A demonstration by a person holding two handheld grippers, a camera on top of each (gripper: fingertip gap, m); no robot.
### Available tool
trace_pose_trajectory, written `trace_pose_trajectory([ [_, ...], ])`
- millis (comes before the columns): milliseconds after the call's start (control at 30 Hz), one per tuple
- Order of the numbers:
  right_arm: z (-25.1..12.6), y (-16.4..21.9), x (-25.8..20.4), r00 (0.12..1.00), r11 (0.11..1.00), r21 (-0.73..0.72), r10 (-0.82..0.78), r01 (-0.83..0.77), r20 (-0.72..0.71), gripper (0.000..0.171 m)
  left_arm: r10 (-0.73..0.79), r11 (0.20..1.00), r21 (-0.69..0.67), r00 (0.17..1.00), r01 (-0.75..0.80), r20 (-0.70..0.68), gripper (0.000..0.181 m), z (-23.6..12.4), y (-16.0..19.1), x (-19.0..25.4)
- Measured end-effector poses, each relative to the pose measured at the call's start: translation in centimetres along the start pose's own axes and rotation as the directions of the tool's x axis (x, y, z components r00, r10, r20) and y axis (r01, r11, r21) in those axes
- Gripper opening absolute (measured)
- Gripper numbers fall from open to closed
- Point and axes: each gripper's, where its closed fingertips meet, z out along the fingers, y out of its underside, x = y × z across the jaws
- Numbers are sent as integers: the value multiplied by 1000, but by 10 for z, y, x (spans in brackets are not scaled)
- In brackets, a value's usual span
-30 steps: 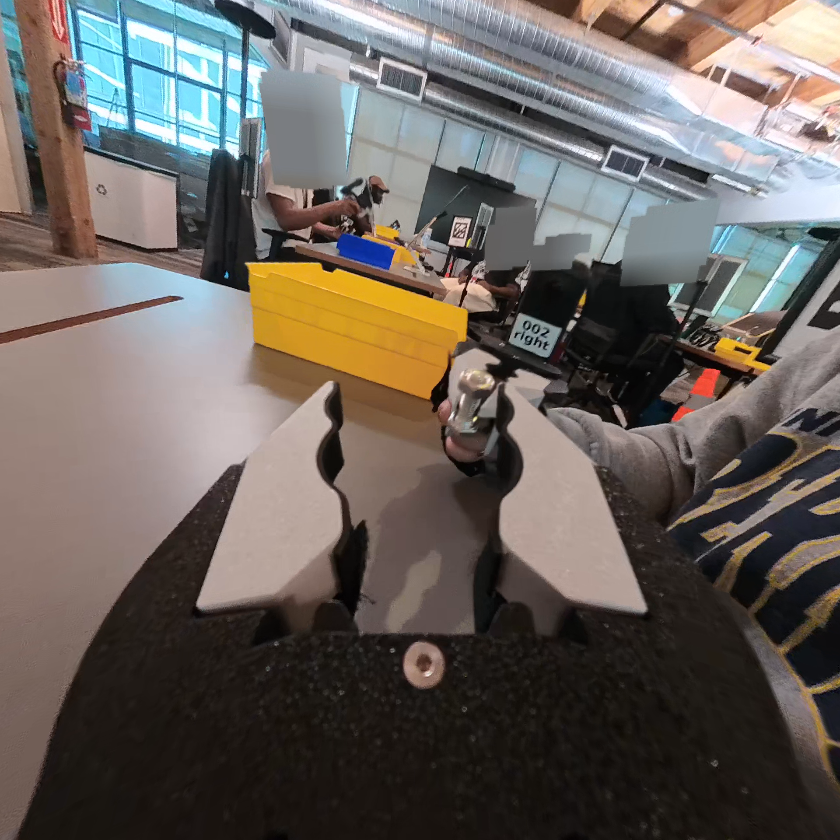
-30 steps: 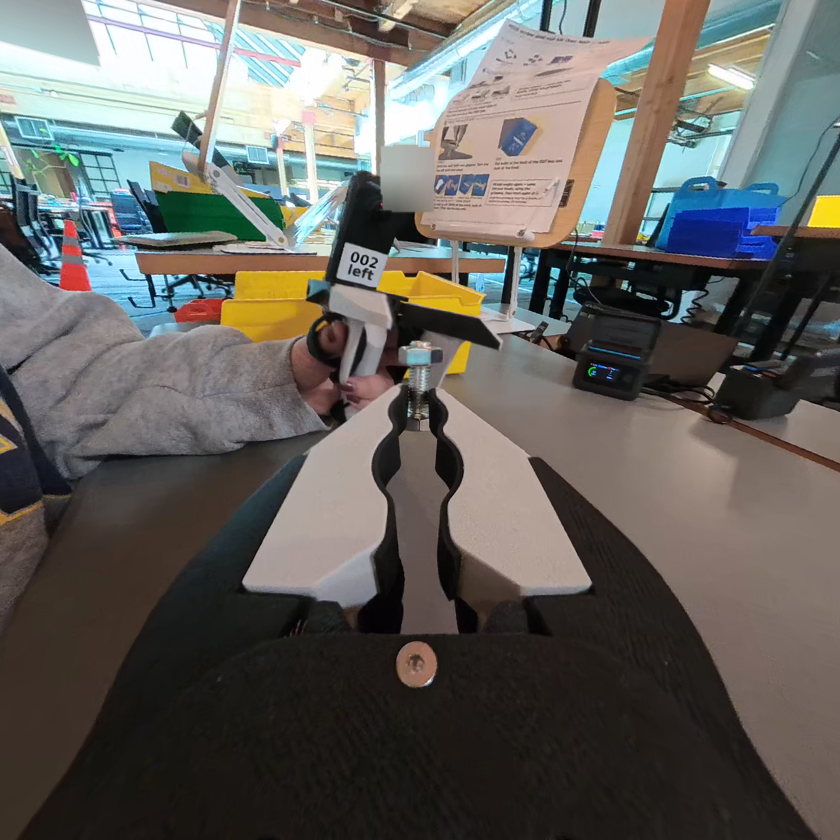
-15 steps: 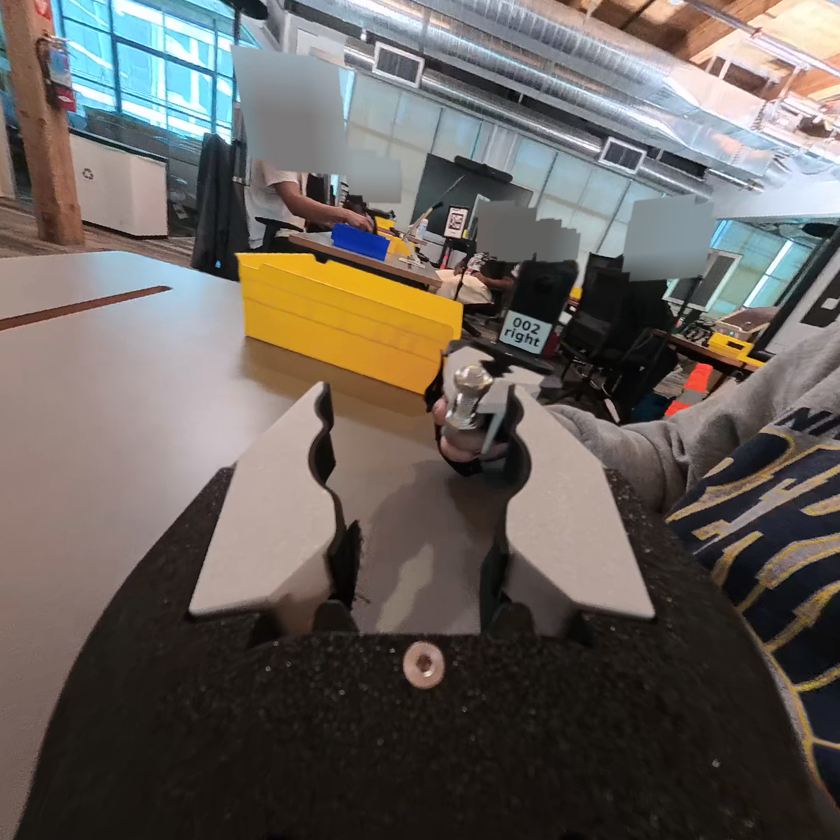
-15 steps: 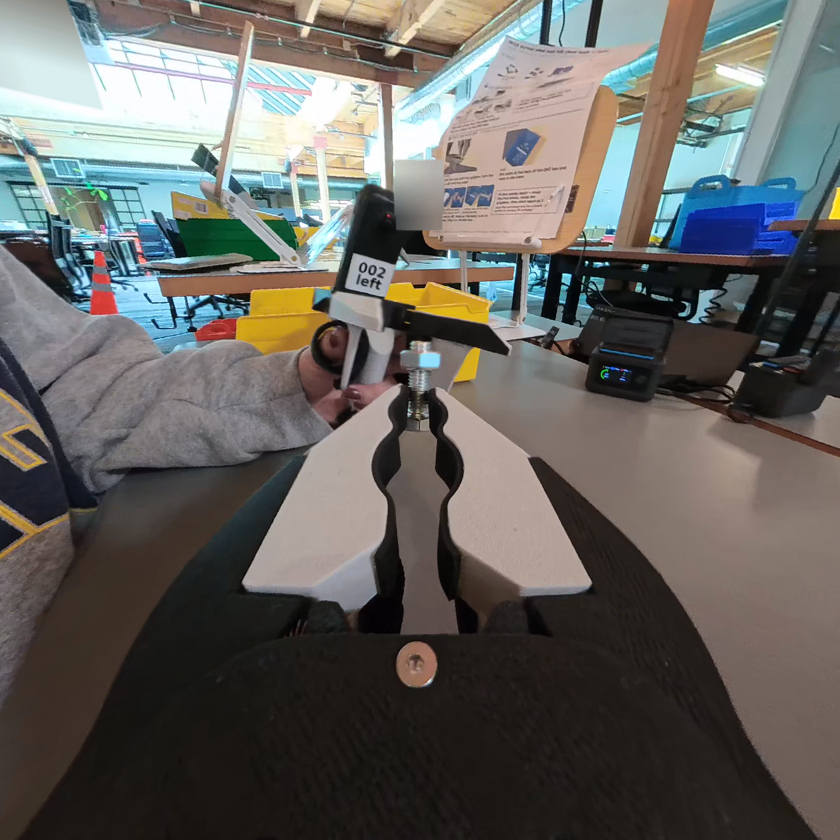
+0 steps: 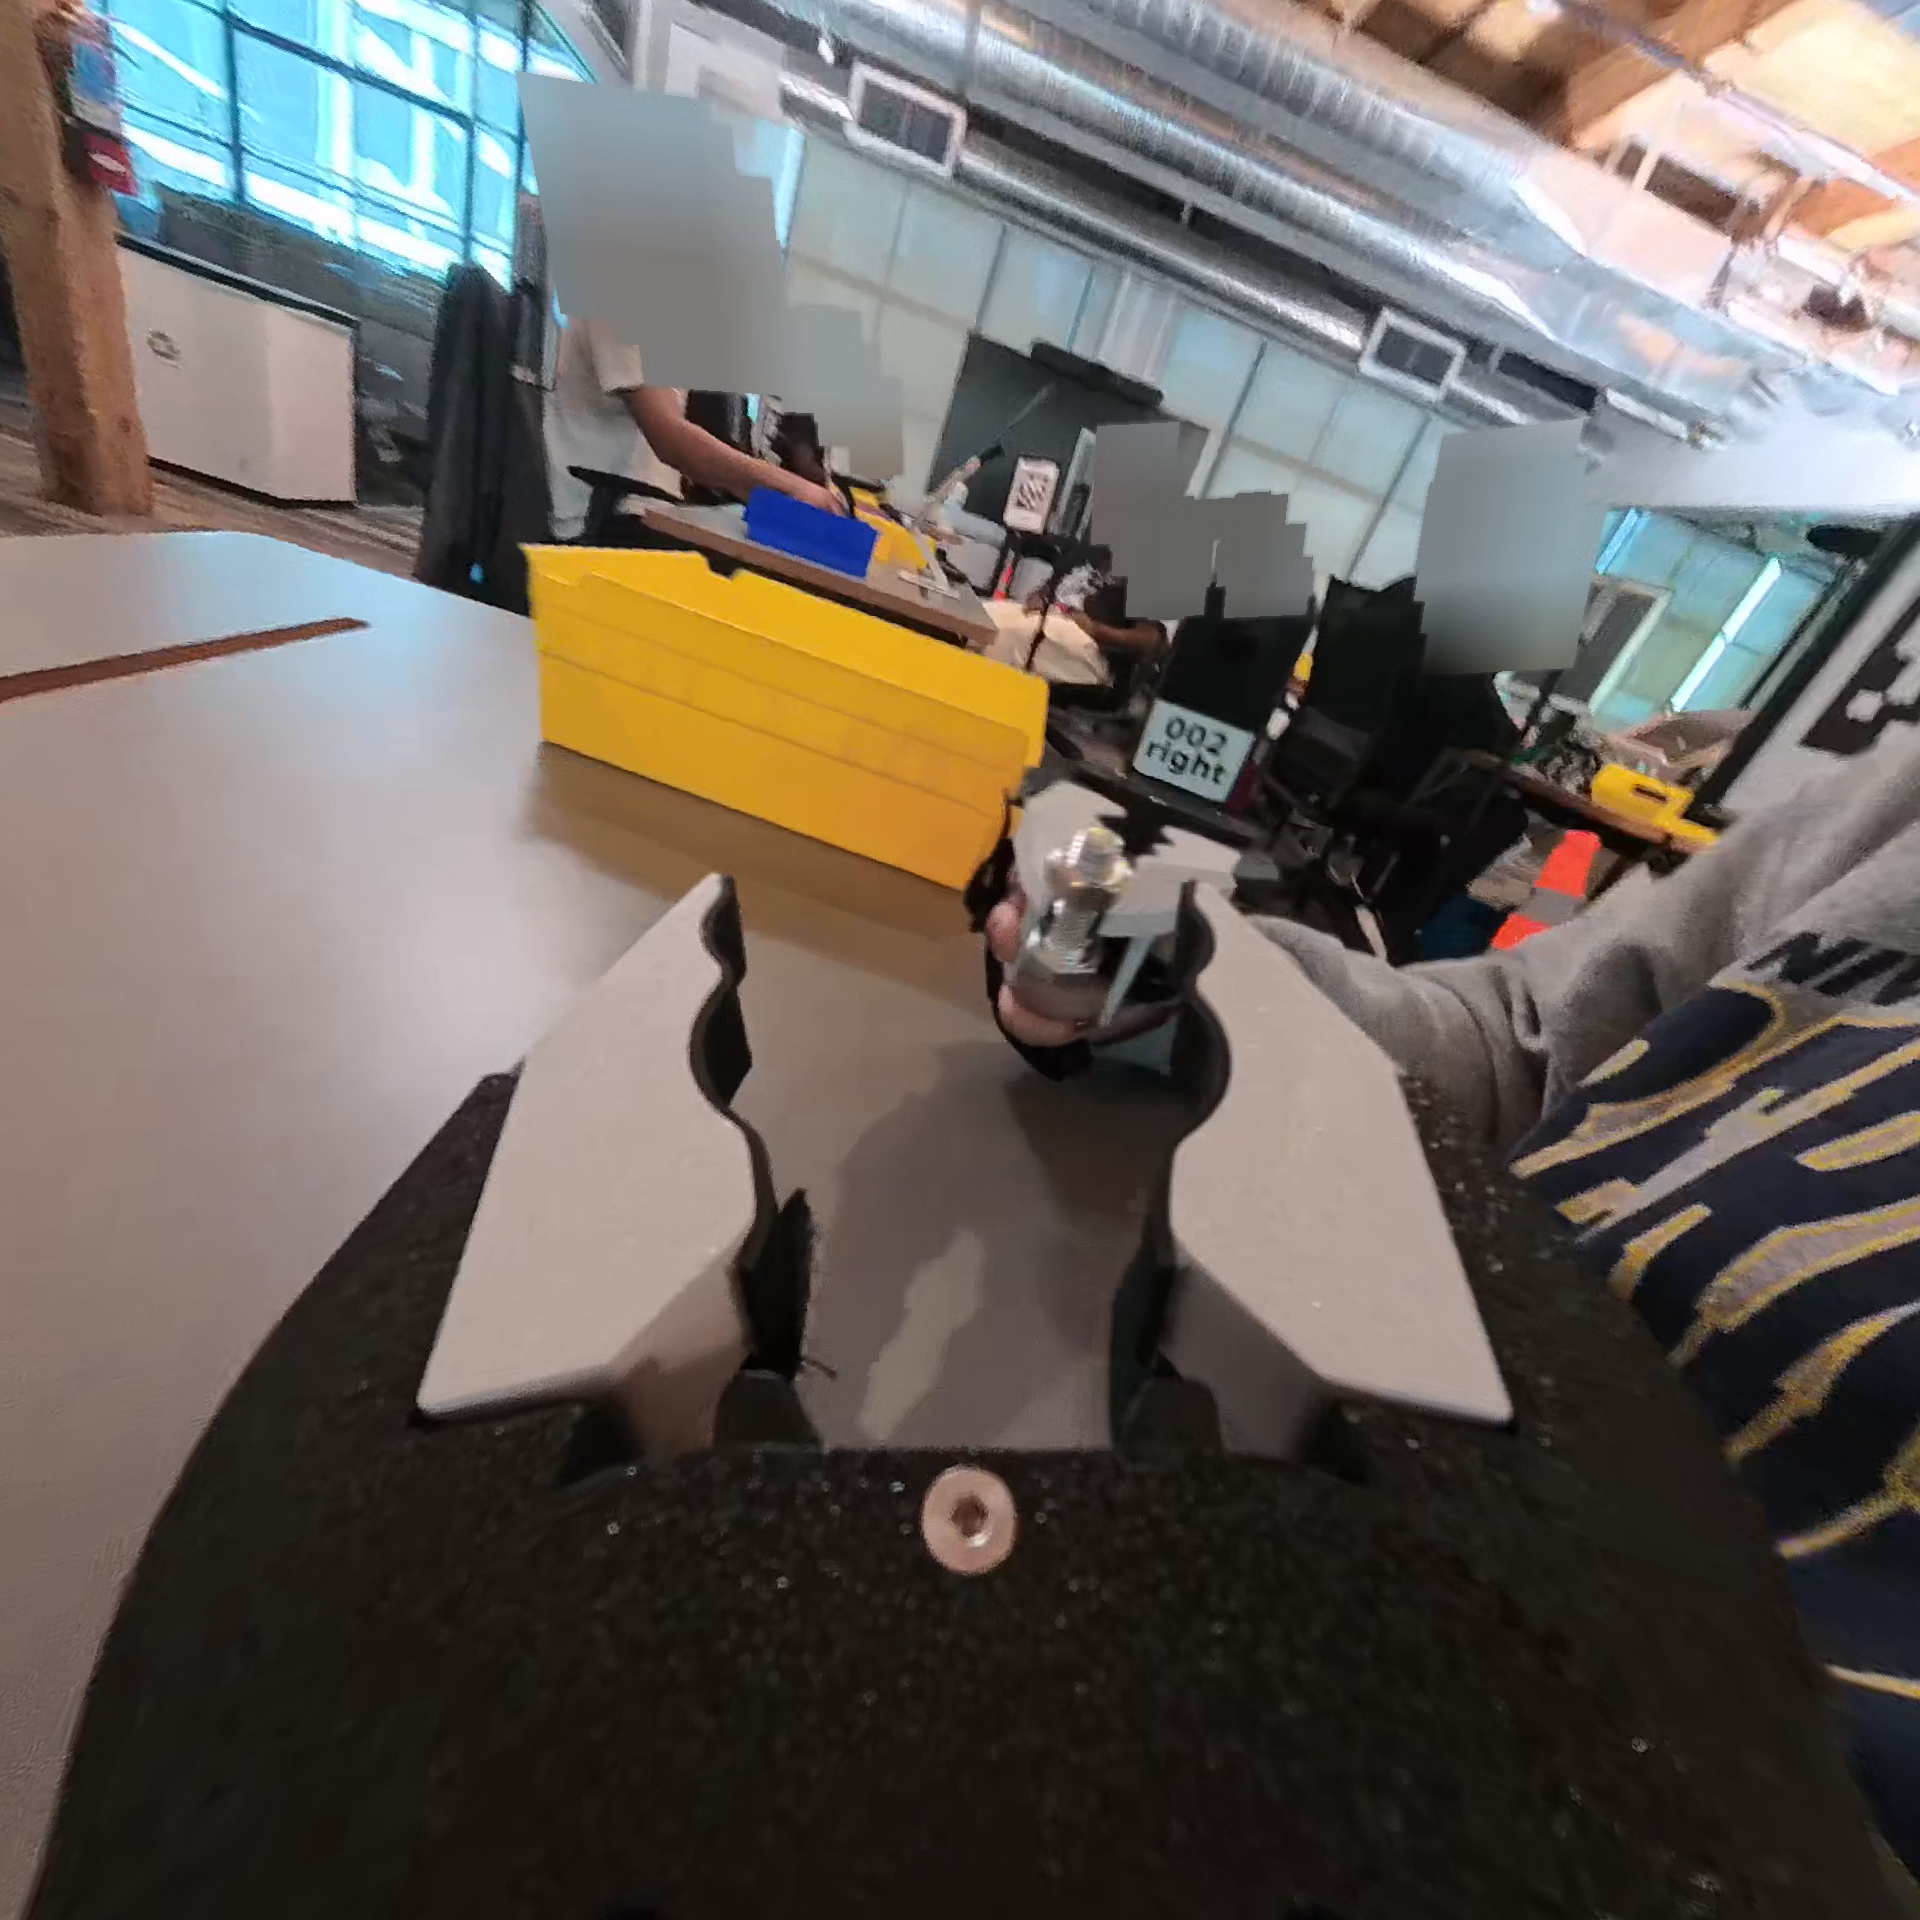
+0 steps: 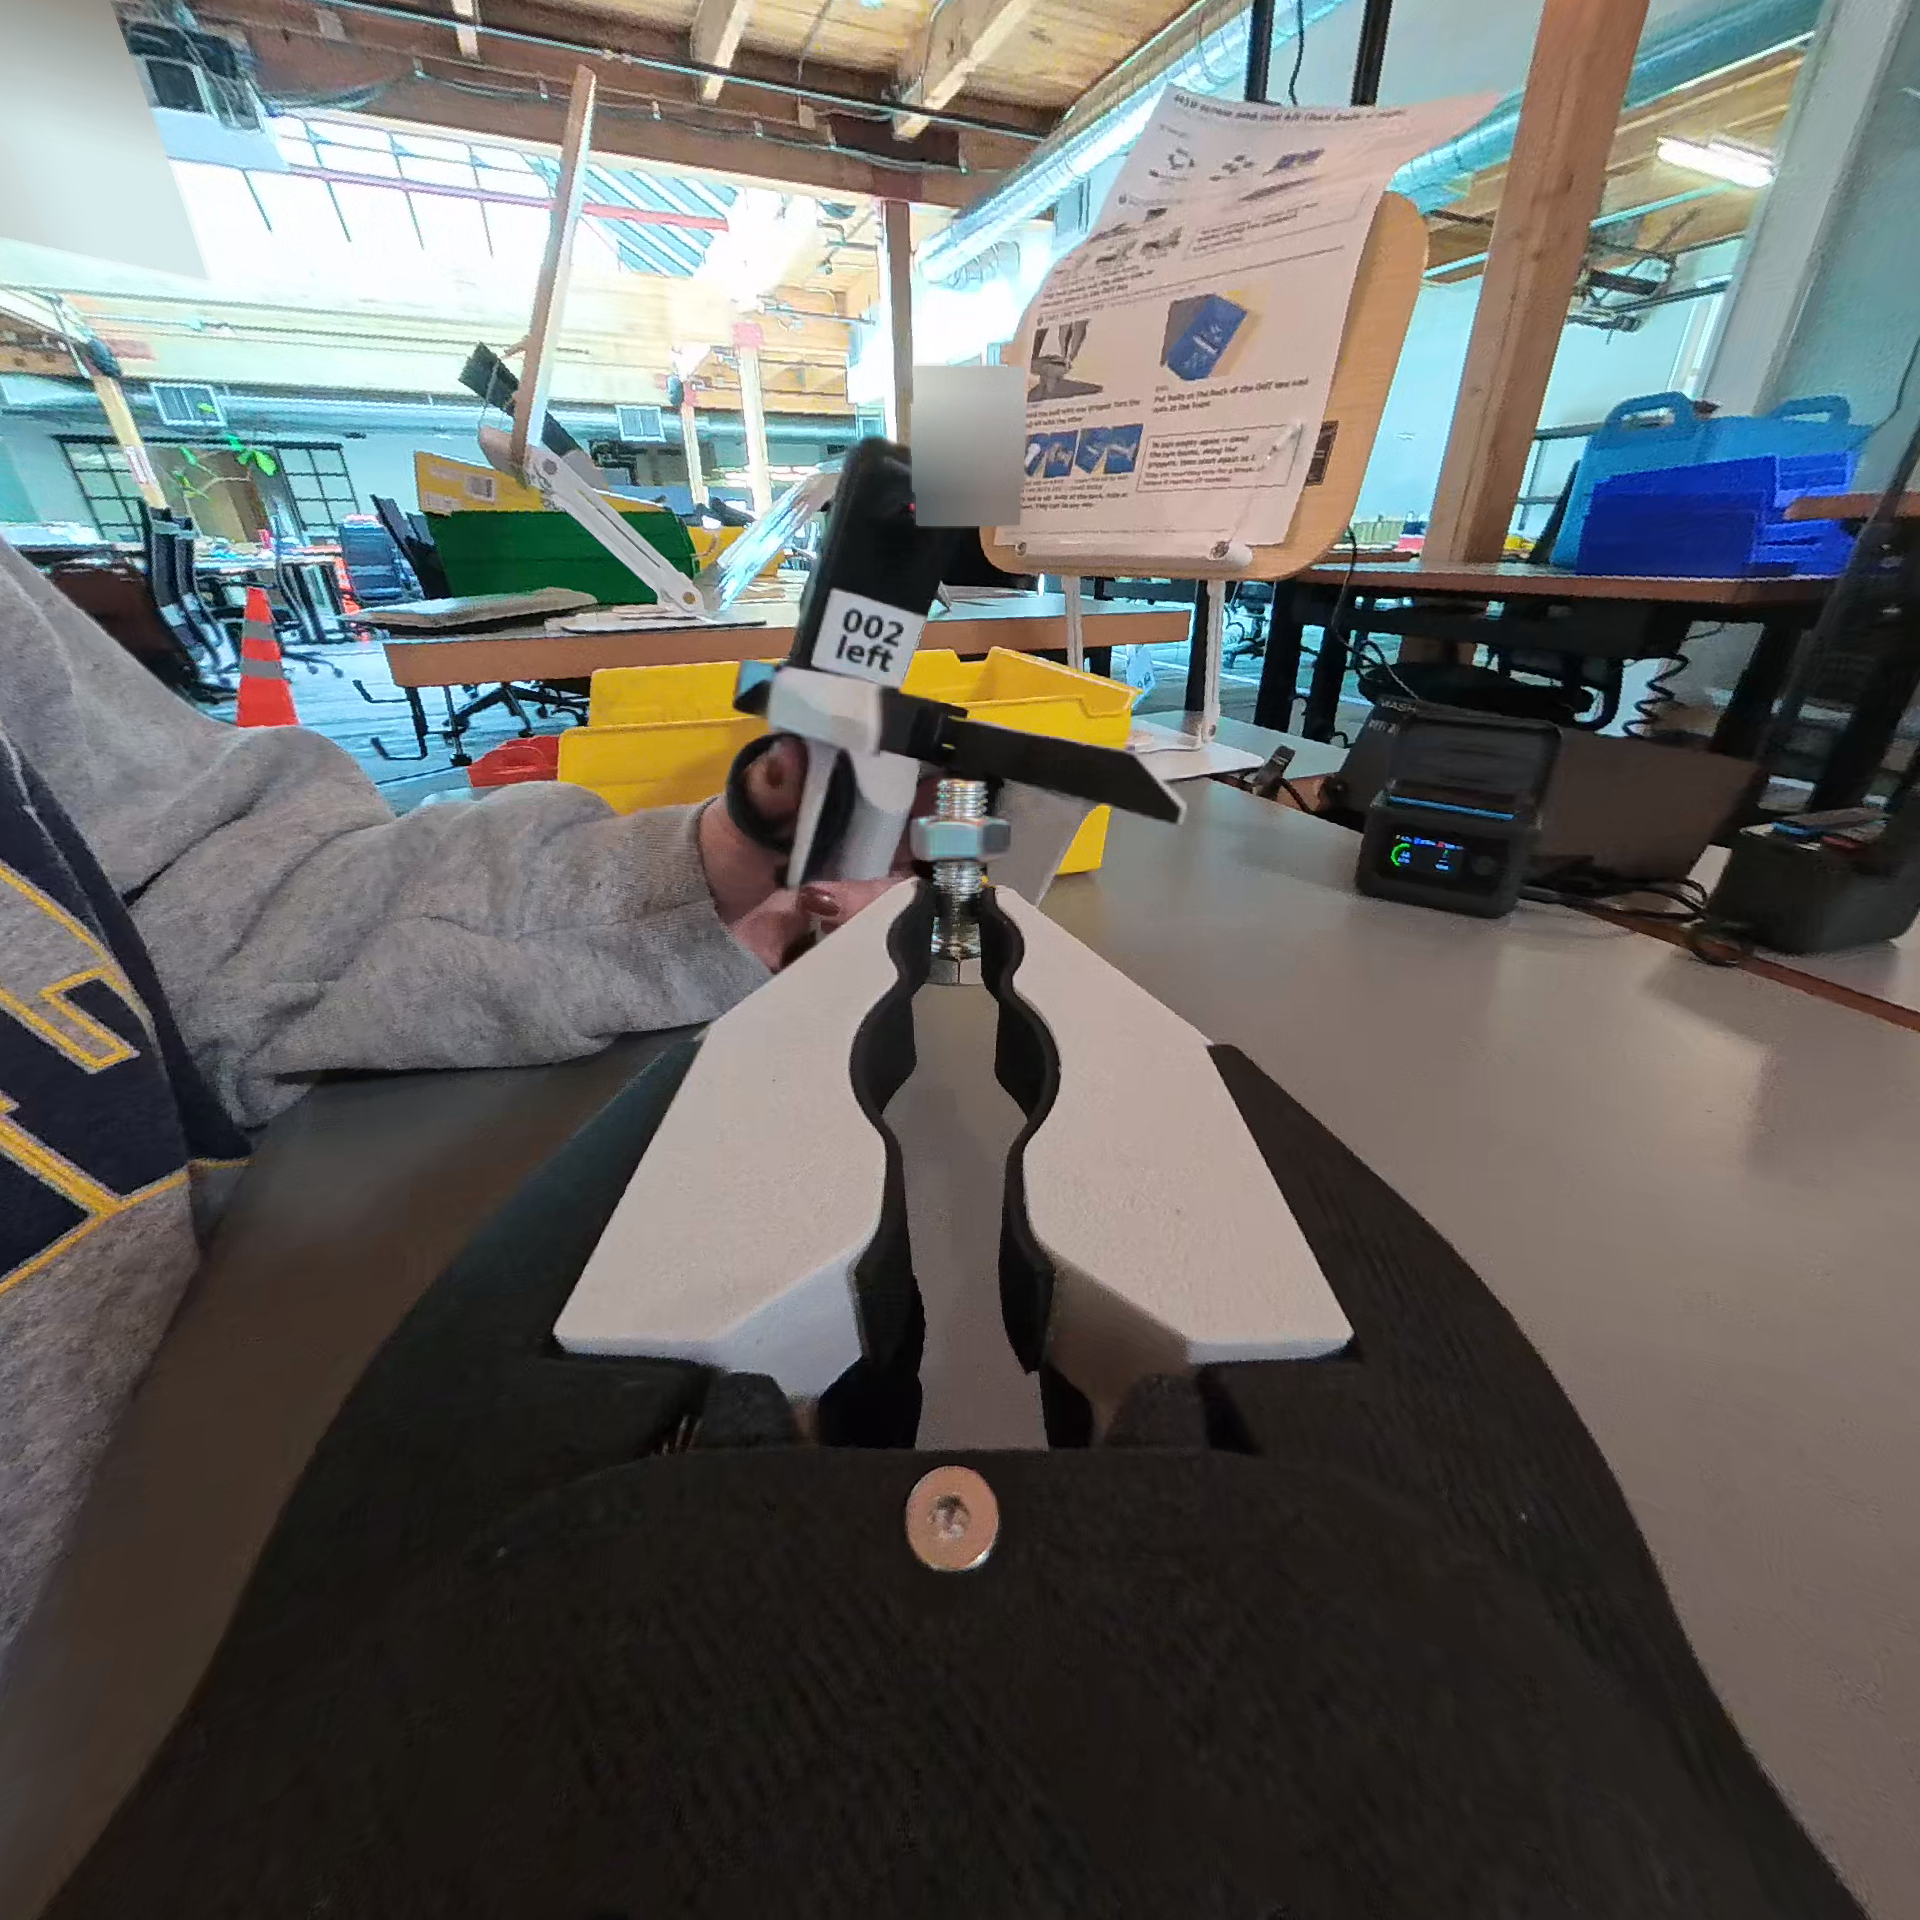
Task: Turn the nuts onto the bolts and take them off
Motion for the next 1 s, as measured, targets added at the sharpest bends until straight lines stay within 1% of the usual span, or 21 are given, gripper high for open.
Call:
trace_pose_trajectory([
  [67, 5, 4, -3, 1000, 1000, -20, -8, 8, 9, 7, 26, 999, -45, 999, -27, -25, 83, 15, 9, 11],
  [167, 9, 5, -11, 999, 1000, -27, -15, 16, 42, 7, 25, 998, -60, 999, -27, -26, 77, 24, 14, 15],
  [200, 9, 5, -13, 998, 999, -25, -22, 24, 52, 7, 22, 998, -66, 1000, -23, -11, 75, 22, 15, 10],
  [233, 7, 4, -14, 998, 999, -19, -29, 30, 55, 7, 12, 998, -66, 1000, -12, 2, 80, 17, 15, 5],
  [267, 5, 2, -12, 999, 1000, -10, -28, 28, 44, 7, 2, 998, -62, 1000, 0, 25, 79, 9, 14, -2],
  [300, 1, -1, -11, 999, 1000, 5, -20, 20, 46, 7, -7, 999, -40, 998, 10, 68, 70, 0, 10, -12],
  [333, -2, -3, -9, 999, 1000, 18, -8, 7, 46, 7, -22, 1000, -9, 996, 23, 88, 70, -10, 5, -19],
  [400, -5, -2, -3, 1000, 1000, 15, 2, -2, 19, 7, -61, 997, 57, 995, 56, 78, 73, -21, -7, -23],
  [433, -5, -1, -2, 1000, 1000, 10, 5, -5, 14, 7, -67, 995, 74, 996, 62, 58, 76, -21, -10, -20],
  [467, -4, -1, -1, 1000, 1000, 9, 8, -8, 11, 7, -66, 996, 69, 997, 63, 29, 78, -17, -10, -14],
  [533, 1, 2, -2, 1000, 1000, -9, 8, -8, 10, 7, -43, 999, 15, 999, 43, -13, 81, 0, -1, -1],
  [633, 7, 6, -8, 999, 1000, -28, 0, 1, 35, 7, -14, 999, -50, 1000, 13, -23, 80, 24, 13, 11],
  [700, 7, 5, -11, 999, 1000, -23, -4, 5, 45, 7, -12, 998, -59, 1000, 11, -2, 73, 27, 15, 9],
  [767, 4, 1, -11, 999, 1000, -5, -7, 7, 47, 7, -28, 998, -56, 1000, 29, 12, 80, 19, 15, 2],
  [800, 1, -1, -9, 999, 1000, 6, -6, 5, 40, 7, -40, 998, -49, 999, 41, 37, 76, 12, 14, -6],
  [833, -2, -4, -8, 999, 1000, 21, 2, -3, 43, 7, -49, 999, -17, 995, 51, 87, 63, 3, 10, -17],
  [933, -9, -10, -1, 1000, 998, 53, 21, -21, 12, 7, -106, 988, 123, 988, 92, 111, 68, -21, -12, -31],
  [1000, -11, -11, 2, 1000, 998, 54, 13, -13, -7, 7, -110, 979, 186, 984, 83, 138, 70, -28, -20, -36],
])
